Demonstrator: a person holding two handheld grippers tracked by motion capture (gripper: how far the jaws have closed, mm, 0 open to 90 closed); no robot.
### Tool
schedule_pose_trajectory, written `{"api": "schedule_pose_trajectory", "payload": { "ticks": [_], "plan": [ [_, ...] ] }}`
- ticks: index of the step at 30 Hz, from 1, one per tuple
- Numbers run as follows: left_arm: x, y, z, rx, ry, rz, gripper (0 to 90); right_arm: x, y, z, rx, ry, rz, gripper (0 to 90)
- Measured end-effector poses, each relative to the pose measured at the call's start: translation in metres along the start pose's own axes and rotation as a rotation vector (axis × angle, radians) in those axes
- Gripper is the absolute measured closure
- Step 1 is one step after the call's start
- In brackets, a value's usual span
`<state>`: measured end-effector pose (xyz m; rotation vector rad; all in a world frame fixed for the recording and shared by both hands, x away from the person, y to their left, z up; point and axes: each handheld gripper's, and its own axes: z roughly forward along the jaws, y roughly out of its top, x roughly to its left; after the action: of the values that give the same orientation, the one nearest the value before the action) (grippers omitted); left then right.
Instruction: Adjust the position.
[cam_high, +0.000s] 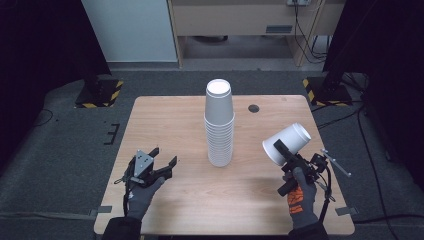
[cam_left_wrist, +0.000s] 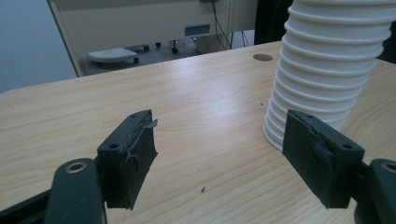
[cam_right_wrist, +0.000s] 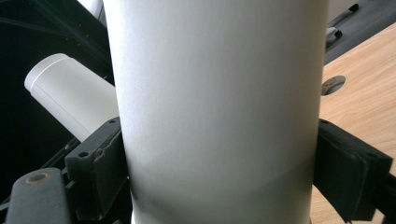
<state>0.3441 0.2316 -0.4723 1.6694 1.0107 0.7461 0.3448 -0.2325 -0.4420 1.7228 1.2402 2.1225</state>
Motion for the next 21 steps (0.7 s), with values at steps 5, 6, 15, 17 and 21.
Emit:
{"api": "schedule_pose_trajectory", "payload": {
  "ticks": [5,6,15,17,21],
  "plan": [
    [-0.007,0.005,-0.002,-0.047,-0.027,0.016,25.0,-0.003,-0.003,-0.002,-0.013,0.006,0.055,13.7],
    [-0.009,0.006,-0.002,-0.054,-0.034,0.018,25.1,-0.004,-0.004,-0.002,-0.015,0.006,0.068,13.7],
    [-0.03,0.011,0.006,-0.08,-0.101,0.036,24.2,-0.008,-0.006,-0.004,-0.028,-0.016,0.109,13.7],
    [-0.034,0.013,0.008,-0.086,-0.117,0.037,24.9,-0.009,-0.007,-0.005,-0.027,-0.017,0.108,13.7],
    [-0.044,0.017,0.011,-0.099,-0.15,0.034,25.9,-0.008,-0.006,-0.006,-0.034,-0.012,0.111,13.7]
  ]
}}
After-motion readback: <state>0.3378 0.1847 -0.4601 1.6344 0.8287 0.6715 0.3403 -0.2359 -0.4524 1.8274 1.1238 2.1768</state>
